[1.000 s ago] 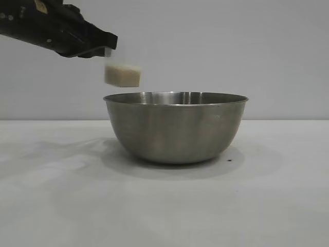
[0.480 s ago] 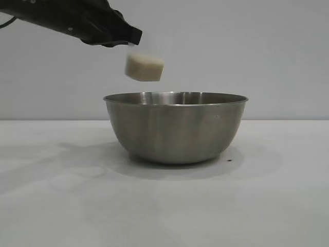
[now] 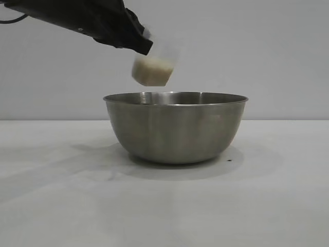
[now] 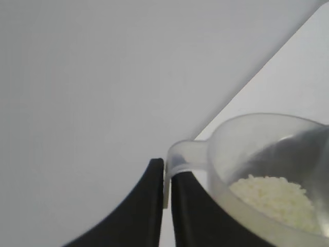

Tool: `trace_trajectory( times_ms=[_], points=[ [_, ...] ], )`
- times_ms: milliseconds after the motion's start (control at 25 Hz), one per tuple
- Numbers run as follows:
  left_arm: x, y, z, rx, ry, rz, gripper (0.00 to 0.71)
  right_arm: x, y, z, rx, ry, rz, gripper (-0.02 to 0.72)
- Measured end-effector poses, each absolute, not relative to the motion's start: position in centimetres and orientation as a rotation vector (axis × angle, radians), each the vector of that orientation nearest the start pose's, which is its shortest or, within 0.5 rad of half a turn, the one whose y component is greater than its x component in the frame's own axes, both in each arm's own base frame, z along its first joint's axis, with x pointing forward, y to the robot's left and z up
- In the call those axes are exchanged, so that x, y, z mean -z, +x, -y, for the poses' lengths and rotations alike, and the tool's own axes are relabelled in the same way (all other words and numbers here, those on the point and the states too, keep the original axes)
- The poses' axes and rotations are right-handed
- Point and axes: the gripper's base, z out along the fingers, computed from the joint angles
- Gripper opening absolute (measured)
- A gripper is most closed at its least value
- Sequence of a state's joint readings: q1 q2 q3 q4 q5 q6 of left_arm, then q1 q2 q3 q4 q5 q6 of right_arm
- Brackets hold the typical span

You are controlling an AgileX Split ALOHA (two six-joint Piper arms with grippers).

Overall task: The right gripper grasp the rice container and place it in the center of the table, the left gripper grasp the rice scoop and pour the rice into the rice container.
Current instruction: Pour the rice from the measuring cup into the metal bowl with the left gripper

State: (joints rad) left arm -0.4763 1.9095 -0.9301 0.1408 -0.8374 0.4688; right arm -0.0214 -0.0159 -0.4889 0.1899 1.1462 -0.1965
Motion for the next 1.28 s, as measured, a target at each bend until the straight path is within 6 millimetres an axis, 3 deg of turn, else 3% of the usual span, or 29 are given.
trace_trajectory(
  times_ms=[1280],
  points=[
    [-19.6, 33.9, 20.3, -0.424, 1.241, -0.994, 0.0, -26.9, -1.0, -1.6, -0.1, -0.204, -2.101, 0.403]
  ],
)
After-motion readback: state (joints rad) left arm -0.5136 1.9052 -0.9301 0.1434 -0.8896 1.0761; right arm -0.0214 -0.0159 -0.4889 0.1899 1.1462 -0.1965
